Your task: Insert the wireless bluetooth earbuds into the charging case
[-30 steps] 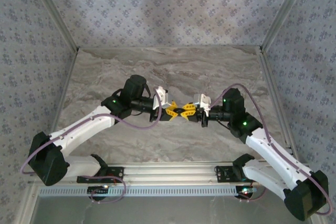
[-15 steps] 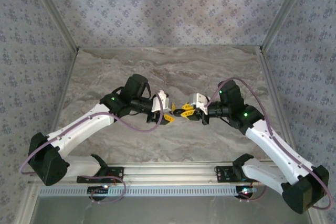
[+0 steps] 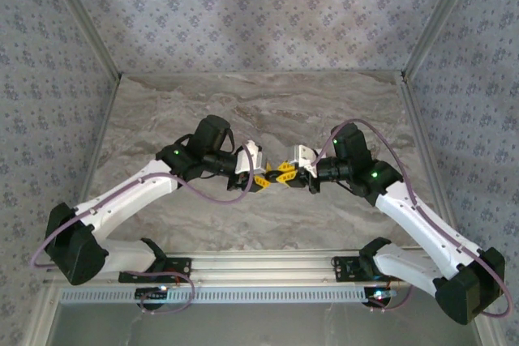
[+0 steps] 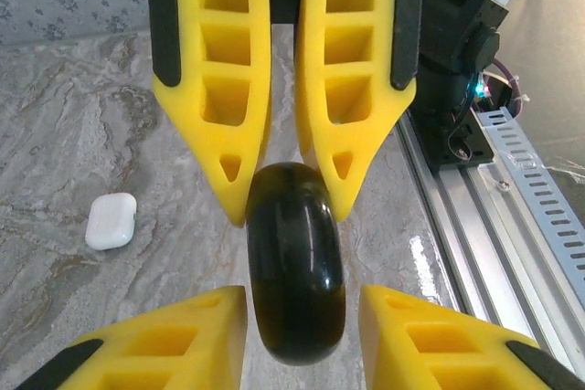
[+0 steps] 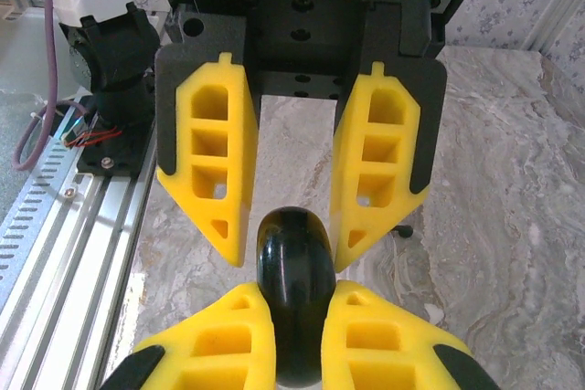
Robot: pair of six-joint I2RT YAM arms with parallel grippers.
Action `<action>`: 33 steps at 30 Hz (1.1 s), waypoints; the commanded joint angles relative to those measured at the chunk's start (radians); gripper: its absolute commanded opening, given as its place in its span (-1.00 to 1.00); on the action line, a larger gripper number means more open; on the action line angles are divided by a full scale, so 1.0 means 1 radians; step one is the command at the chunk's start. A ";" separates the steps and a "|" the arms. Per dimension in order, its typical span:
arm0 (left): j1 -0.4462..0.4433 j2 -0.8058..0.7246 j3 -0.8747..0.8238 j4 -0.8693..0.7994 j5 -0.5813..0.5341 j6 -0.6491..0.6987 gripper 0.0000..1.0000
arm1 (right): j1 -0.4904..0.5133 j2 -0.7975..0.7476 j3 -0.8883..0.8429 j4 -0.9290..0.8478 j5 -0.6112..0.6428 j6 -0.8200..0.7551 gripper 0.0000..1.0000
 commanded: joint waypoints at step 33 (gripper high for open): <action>-0.009 0.002 0.019 0.015 0.002 -0.020 -0.45 | 0.029 -0.003 0.014 0.020 0.013 0.009 -0.76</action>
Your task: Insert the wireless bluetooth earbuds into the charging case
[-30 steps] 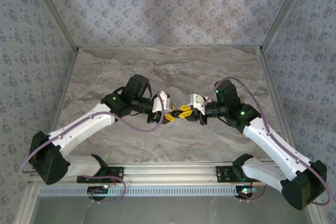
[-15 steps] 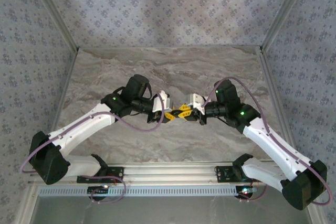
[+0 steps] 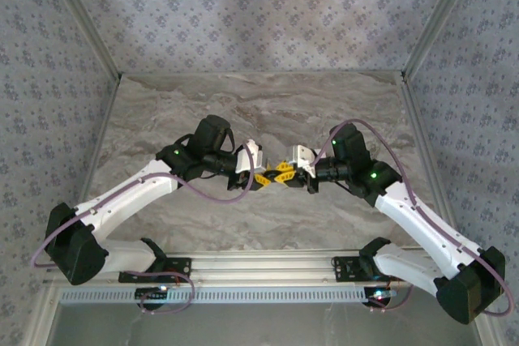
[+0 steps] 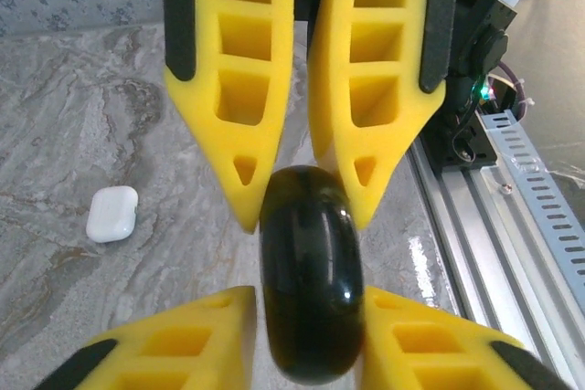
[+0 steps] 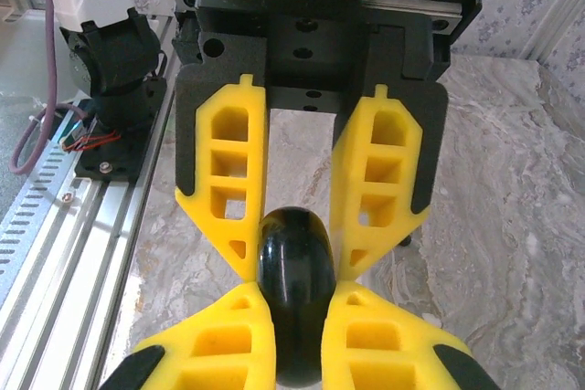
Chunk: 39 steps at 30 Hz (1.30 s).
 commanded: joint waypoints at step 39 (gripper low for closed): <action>0.125 -0.029 -0.237 0.550 0.069 -0.381 -0.66 | -0.126 -0.061 -0.005 0.162 0.198 0.422 0.01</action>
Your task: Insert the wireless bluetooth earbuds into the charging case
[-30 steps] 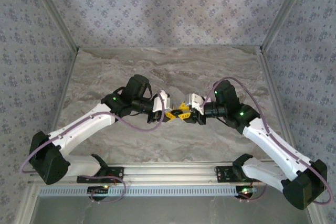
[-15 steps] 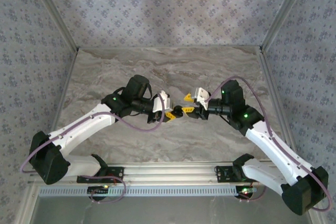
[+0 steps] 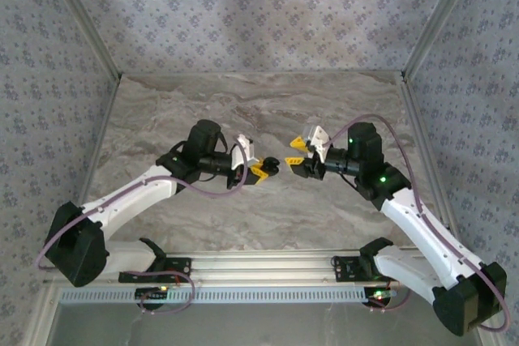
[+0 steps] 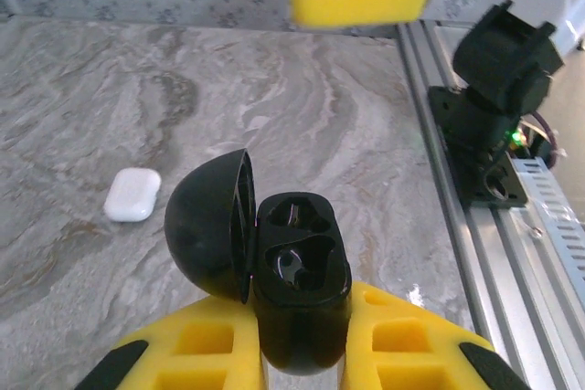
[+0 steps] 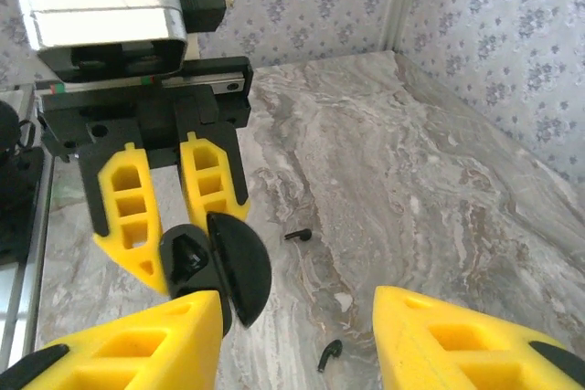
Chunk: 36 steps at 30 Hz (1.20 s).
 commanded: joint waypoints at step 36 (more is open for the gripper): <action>0.353 -0.119 -0.512 0.770 -0.451 -0.584 -0.70 | 0.207 1.217 1.017 -0.949 0.467 0.439 -0.14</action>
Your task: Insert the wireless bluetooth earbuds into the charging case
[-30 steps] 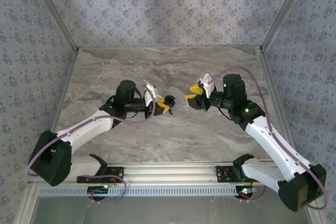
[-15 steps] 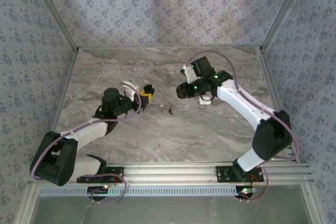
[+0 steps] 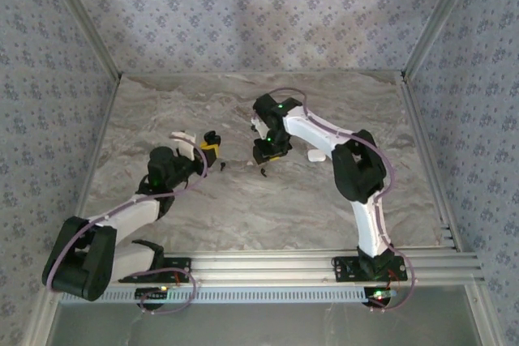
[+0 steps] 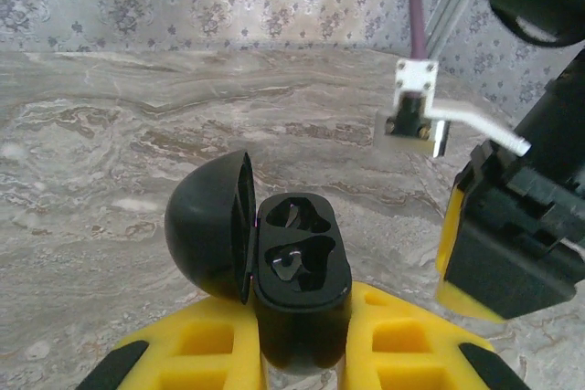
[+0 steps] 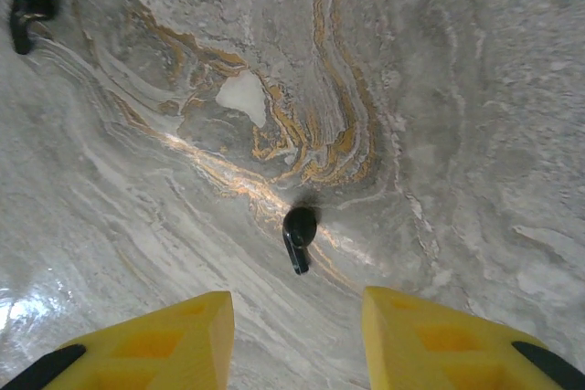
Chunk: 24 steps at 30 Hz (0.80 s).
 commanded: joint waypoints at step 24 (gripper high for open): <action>0.009 -0.019 0.010 0.015 -0.001 -0.002 -0.70 | 0.037 0.209 0.155 -0.128 0.024 -0.021 -0.26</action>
